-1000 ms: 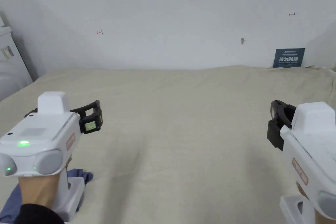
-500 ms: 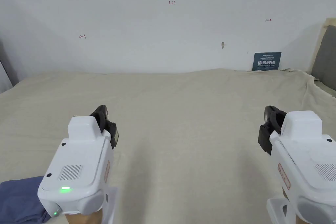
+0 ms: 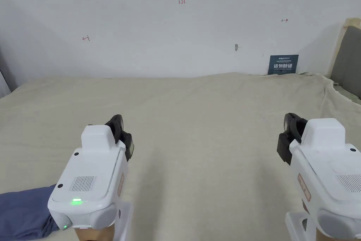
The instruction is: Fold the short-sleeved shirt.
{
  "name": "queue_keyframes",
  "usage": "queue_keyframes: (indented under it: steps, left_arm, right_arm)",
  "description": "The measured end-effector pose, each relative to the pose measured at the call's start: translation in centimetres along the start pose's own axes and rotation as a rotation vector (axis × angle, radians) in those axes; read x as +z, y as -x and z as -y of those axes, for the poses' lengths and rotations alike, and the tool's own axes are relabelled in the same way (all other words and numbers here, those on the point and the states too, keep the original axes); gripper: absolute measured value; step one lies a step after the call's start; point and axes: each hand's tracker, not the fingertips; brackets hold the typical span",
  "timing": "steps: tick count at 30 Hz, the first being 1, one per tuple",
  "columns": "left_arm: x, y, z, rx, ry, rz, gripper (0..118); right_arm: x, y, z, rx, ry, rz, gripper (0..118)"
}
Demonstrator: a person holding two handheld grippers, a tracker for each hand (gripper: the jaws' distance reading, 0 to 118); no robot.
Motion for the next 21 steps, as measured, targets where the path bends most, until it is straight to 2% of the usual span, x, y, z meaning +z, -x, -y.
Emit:
queue_keyframes:
  steps: [21]
  left_arm:
    - [0.3,0.1,0.2,-0.004,0.002,0.011,0]
  right_arm:
    - [0.4,0.5,0.0,0.006,-0.002,-0.003,0]
